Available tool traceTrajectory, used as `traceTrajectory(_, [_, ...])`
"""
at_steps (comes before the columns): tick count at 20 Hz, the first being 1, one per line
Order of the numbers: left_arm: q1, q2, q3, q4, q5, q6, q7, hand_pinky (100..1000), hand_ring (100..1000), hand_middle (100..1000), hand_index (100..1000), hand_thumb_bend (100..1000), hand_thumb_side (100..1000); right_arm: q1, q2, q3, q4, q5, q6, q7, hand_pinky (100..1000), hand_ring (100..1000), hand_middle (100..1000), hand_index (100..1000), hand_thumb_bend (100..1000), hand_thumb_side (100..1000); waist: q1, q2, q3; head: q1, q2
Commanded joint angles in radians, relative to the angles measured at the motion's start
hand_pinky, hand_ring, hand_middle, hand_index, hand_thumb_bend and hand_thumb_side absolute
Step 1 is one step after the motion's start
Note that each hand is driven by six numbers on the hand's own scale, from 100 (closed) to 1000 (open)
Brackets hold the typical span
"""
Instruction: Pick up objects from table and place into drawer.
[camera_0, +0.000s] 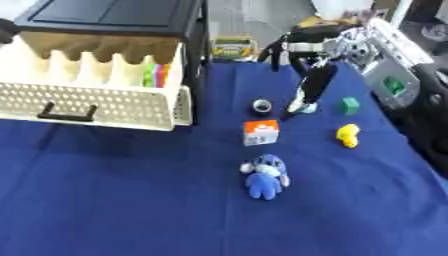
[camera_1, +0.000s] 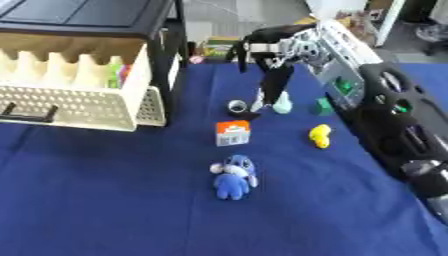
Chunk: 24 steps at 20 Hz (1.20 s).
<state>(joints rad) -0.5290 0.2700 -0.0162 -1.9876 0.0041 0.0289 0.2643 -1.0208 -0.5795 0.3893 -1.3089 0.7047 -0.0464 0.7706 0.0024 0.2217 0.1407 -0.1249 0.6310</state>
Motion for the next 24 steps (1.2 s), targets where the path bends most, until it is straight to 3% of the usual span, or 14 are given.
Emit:
traceTrajectory(1, [-0.009, 0.003, 0.003, -0.012, 0.004, 0.004, 0.0, 580, 377, 491, 833, 100, 1000, -0.016, -0.005, -0.003, 0.003, 0.012, -0.004, 0.0, 103, 370, 694, 874, 704, 289, 0.001, -0.016, 0.002, -0.003, -0.003])
traceTrajectory(11, [-0.006, -0.008, 0.003, -0.012, 0.009, 0.008, -0.004, 570, 366, 492, 829, 100, 1000, 0.015, 0.002, -0.005, 0.009, 0.009, -0.005, -0.026, 106, 369, 721, 841, 707, 284, -0.001, -0.011, 0.005, 0.002, -0.005])
traceTrajectory(24, [-0.004, -0.018, 0.003, -0.012, 0.017, 0.007, -0.014, 572, 395, 495, 827, 100, 1000, 0.057, 0.013, 0.002, -0.005, 0.014, 0.025, -0.08, 100, 335, 641, 805, 699, 285, -0.002, -0.006, 0.01, 0.01, -0.002])
